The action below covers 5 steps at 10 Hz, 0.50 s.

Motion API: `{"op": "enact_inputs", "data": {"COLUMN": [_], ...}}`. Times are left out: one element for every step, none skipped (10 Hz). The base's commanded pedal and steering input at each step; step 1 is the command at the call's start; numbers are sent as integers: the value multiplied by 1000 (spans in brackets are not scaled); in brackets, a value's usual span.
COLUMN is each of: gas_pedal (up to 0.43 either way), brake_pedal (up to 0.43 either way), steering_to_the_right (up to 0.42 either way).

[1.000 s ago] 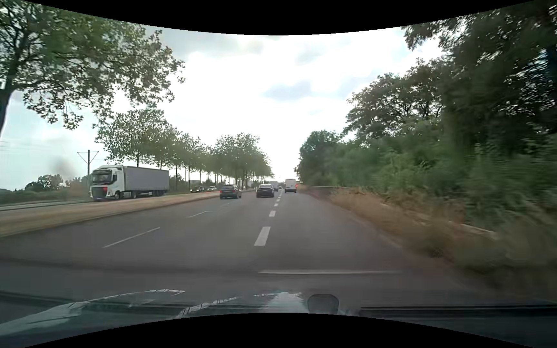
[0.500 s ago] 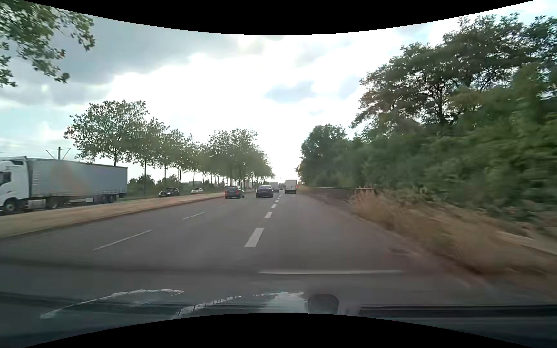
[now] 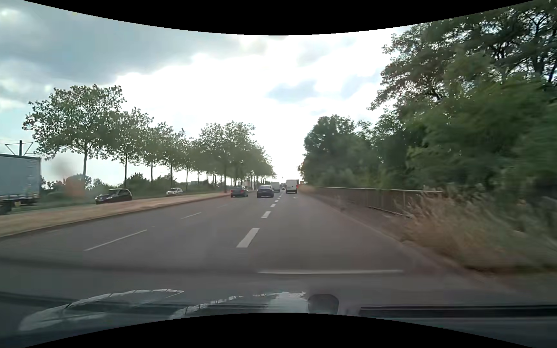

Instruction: Follow the waypoints while adhering to traffic rules and regulations

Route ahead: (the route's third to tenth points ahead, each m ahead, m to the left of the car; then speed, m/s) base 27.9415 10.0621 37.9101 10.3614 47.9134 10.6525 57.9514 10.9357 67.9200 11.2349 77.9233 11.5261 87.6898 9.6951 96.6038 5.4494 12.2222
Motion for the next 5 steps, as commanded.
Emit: {"op": "enact_inputs", "data": {"gas_pedal": [130, 130, 130, 130, 130], "brake_pedal": [0, 0, 0, 0, 0], "steering_to_the_right": [-7, -8, -8, -8, -8]}}
